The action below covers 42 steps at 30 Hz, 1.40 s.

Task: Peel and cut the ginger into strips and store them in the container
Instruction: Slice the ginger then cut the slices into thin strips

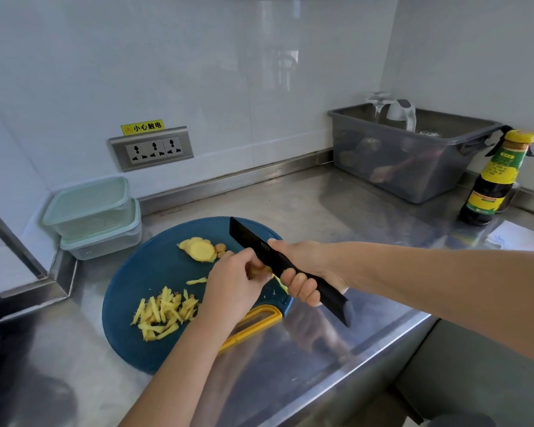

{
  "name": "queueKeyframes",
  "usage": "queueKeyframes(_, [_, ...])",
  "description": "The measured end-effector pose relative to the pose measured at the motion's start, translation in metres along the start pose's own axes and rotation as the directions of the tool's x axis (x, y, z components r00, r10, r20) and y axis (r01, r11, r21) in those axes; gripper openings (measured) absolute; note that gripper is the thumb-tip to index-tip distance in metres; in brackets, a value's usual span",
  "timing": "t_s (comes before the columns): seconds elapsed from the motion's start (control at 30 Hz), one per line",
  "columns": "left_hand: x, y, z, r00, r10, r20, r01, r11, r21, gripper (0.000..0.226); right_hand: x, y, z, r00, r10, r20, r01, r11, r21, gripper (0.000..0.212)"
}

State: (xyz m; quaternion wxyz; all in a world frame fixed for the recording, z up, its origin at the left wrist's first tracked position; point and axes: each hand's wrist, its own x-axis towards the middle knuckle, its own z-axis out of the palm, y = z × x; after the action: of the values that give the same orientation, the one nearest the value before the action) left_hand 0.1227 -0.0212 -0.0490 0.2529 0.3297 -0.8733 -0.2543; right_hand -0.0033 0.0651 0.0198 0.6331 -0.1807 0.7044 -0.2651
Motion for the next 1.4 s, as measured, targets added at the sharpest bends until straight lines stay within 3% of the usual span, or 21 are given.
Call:
queueKeyframes(0.33, [0.002, -0.005, 0.002, 1.000, -0.006, -0.004, 0.006, 0.999, -0.043, 0.011, 0.017, 0.001, 0.017, 0.992, -0.028, -0.120, 0.027, 1.000, -0.007, 0.070])
queueKeyframes(0.57, [-0.003, -0.006, 0.000, 1.000, -0.002, -0.012, 0.000, 0.993, -0.116, 0.023, 0.016, 0.010, 0.015, 0.982, -0.061, -0.178, 0.078, 0.993, 0.089, 0.067])
queueKeyframes(0.8, [-0.004, -0.002, -0.004, 1.000, -0.023, -0.021, 0.021, 0.996, -0.089, 0.027, 0.014, 0.013, 0.024, 0.970, -0.075, -0.233, 0.065, 0.997, -0.047, 0.068])
queueKeyframes(1.07, [0.000, -0.007, -0.006, 0.999, -0.012, 0.030, 0.015, 0.995, -0.098, 0.018, 0.012, 0.011, 0.019, 0.971, -0.079, -0.225, 0.067, 0.996, -0.062, 0.067])
queueKeyframes(1.4, [-0.001, -0.006, -0.006, 0.999, 0.011, 0.040, -0.009, 0.998, -0.055, 0.019, 0.004, 0.012, 0.011, 0.984, -0.100, -0.148, 0.110, 0.992, 0.058, 0.065])
